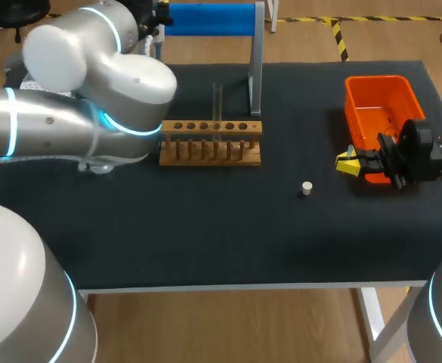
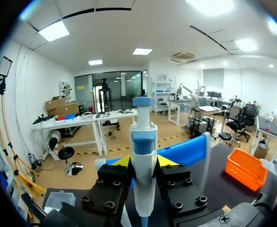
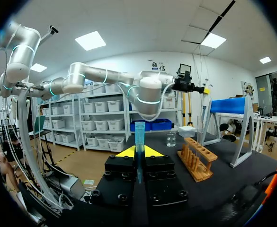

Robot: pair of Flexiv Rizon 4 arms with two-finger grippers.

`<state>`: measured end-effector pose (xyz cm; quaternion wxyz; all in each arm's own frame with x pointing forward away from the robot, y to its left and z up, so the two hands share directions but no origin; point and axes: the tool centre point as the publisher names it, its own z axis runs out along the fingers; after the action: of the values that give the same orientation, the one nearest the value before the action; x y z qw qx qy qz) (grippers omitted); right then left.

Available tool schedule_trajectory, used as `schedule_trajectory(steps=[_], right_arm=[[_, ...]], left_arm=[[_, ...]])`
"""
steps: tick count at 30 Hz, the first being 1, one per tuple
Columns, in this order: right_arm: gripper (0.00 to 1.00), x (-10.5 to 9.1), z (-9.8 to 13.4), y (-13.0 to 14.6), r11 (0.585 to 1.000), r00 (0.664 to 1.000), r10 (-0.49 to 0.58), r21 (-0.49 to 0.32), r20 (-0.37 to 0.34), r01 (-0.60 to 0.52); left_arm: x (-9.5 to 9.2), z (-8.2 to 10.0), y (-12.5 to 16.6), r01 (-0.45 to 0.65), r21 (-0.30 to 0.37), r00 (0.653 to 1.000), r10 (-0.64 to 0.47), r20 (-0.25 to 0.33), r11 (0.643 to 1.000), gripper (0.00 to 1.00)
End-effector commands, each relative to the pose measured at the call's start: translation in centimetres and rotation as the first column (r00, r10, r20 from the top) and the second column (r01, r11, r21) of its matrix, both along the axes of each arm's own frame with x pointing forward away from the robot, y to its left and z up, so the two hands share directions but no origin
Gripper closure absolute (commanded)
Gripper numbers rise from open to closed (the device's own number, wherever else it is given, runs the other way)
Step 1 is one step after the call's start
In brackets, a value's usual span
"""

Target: Invert the test tube, pick up the pipette, mount the tip to pipette, aspirate from beaker and dispense into the tube, eject the tip, return the pipette, and cap with the stopper.

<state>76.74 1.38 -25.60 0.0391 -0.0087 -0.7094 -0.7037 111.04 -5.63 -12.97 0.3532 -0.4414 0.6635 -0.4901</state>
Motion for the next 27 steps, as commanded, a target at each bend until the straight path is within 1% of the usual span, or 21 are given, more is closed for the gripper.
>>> schedule_trajectory(steps=[1, 5, 8, 27], right_arm=[[1.00, -0.1, 0.0, 0.0, 1.000, 1.000, -0.001, -0.002, 0.000, 0.001], [1.00, -0.1, 0.0, 0.0, 1.000, 1.000, -0.001, -0.002, 0.000, 0.001], [1.00, -0.1, 0.0, 0.0, 1.000, 1.000, -0.001, -0.002, 0.000, 0.001], [1.00, -0.1, 0.0, 0.0, 1.000, 1.000, -0.001, -0.002, 0.000, 0.001]], left_arm=[[-3.5, 1.7, 1.3, 0.244, -0.046, 0.969, -0.246, -0.032, 0.969, 1.00], [-5.6, 2.5, 0.6, 0.333, -0.033, 0.942, -0.333, -0.027, 0.943, 1.00], [-7.6, 3.2, 0.0, 0.409, -0.027, 0.912, -0.410, -0.030, 0.912, 1.00], [-7.6, 3.2, 0.0, 0.409, -0.027, 0.912, -0.410, -0.030, 0.912, 1.00]])
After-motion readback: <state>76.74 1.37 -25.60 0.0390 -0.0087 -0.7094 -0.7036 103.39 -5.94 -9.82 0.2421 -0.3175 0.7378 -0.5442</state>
